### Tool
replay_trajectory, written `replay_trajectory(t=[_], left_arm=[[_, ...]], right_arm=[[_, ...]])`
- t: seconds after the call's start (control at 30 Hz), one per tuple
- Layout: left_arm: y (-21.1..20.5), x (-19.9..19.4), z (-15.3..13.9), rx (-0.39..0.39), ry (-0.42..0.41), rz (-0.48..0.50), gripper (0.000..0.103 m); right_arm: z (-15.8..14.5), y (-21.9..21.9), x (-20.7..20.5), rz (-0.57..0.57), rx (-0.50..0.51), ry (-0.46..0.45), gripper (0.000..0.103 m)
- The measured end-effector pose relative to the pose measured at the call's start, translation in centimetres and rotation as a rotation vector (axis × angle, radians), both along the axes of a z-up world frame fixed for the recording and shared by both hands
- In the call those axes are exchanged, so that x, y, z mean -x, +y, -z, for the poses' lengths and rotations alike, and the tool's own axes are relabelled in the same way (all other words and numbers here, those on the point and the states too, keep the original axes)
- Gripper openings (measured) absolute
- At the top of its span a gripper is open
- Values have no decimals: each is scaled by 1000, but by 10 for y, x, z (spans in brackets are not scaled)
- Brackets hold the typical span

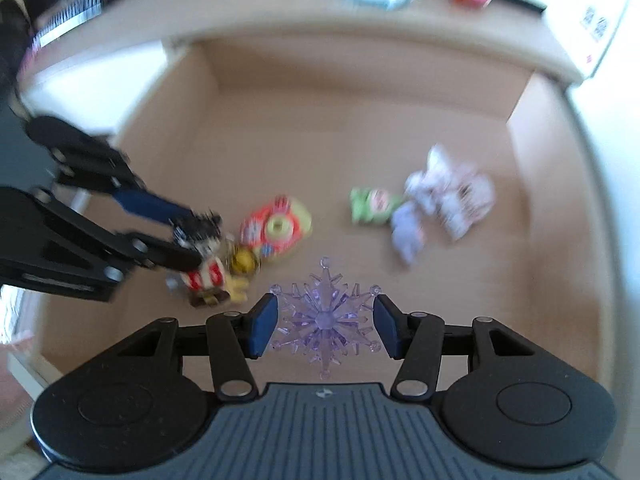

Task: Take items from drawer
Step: 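Place the doll and snowflake on the desktop with both tools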

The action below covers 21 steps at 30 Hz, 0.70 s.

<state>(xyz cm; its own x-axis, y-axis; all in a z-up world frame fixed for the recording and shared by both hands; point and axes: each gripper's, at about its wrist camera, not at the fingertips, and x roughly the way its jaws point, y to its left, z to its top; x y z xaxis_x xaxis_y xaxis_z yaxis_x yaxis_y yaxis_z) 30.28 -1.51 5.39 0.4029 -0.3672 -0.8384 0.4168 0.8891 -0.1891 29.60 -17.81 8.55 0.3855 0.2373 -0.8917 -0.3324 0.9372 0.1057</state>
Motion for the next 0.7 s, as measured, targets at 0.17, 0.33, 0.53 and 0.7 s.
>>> replay_trajectory(t=[0.17,0.33,0.53,0.7], left_arm=[[23,-42,-58,97,-217,-172,35],[64,-108,-77,283,-288,-406,35],[83,-166,-39,310,-233,-532,35],[101,-167,-31,293,-279,-574,36]], right_arm=[[-26,-12,4,31,-29,-115,53],[-25,-20,-5,71,-92,-147,53],[-19,-26,-24,112,-138,-191,53],[-28,-32,-39,142,-109,-241,53]])
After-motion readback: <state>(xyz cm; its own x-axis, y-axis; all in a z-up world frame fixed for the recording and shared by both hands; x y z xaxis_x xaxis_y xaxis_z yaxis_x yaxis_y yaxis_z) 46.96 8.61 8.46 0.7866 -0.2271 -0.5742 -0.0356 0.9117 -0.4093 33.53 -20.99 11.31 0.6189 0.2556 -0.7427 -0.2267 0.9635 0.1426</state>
